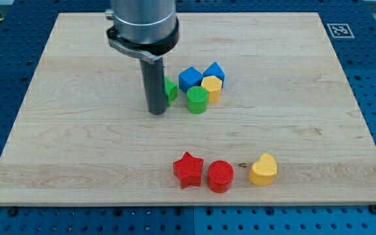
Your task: Move green star beside green circle
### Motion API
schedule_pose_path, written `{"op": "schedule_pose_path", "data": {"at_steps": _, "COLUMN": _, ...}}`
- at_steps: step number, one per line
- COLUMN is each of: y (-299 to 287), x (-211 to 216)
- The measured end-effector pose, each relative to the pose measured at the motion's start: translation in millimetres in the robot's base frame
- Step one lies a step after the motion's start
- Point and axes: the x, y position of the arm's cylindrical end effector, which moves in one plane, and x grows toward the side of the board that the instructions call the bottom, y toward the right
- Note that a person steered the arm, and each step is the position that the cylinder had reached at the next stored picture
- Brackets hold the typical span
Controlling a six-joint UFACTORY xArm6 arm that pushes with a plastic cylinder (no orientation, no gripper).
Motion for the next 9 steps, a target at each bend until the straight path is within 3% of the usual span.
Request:
{"op": "schedule_pose_path", "data": {"at_steps": 2, "y": -54.7, "x": -4.2}}
{"op": "schedule_pose_path", "data": {"at_steps": 6, "y": -50.4, "x": -13.9}}
{"op": "schedule_pose_path", "data": {"at_steps": 7, "y": -38.6, "x": -50.8}}
{"op": "schedule_pose_path", "data": {"at_steps": 8, "y": -22.1, "x": -55.3}}
{"op": "schedule_pose_path", "data": {"at_steps": 9, "y": -5.3, "x": -35.7}}
